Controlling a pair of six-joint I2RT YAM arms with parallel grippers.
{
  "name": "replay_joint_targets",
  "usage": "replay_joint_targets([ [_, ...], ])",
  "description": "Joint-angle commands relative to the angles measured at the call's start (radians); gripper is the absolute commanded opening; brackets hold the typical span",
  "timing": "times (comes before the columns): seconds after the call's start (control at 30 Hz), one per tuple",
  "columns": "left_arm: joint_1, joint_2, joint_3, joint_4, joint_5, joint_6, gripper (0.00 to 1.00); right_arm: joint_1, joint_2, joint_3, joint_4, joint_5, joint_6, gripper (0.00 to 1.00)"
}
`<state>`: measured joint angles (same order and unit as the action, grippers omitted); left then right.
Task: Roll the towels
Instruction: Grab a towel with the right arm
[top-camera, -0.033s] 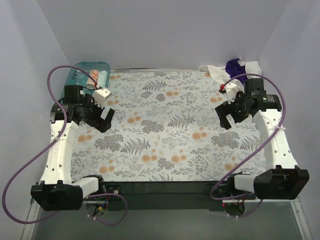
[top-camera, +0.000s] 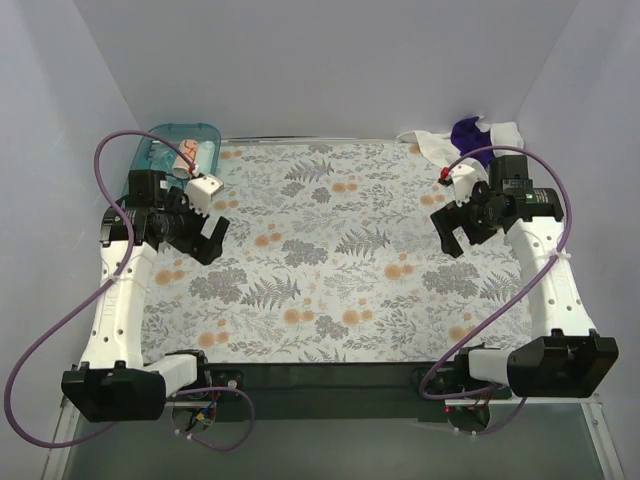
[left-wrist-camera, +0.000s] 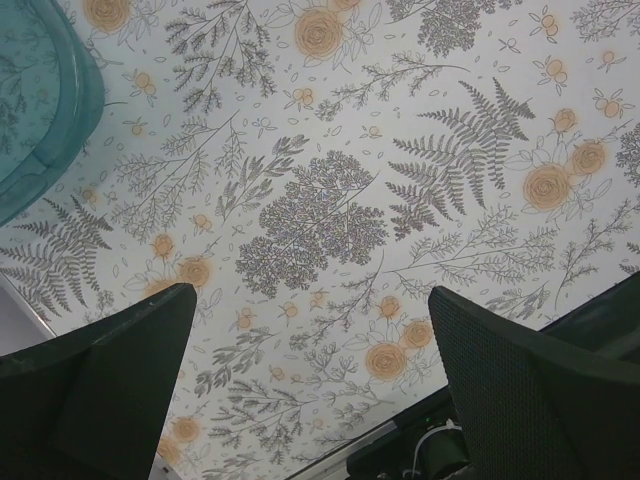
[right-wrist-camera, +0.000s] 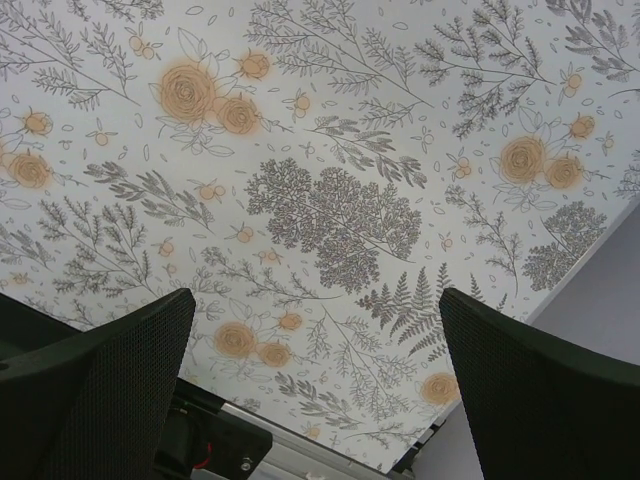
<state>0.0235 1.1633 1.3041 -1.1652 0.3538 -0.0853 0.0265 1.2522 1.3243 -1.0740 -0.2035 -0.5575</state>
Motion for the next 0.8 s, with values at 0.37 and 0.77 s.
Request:
replay_joint_targets([
  [0.37,0.001,-0.079,-0.028,0.336,-0.066,-0.059,0.98,-0.089,0.418,0.502,0.057,0.118,0.037,0.98],
  [0.77,0.001,-0.068,-0.055,0.447,0.108,-0.076,0.98,-0.168,0.952,1.028,0.326,0.253,0.109,0.95],
])
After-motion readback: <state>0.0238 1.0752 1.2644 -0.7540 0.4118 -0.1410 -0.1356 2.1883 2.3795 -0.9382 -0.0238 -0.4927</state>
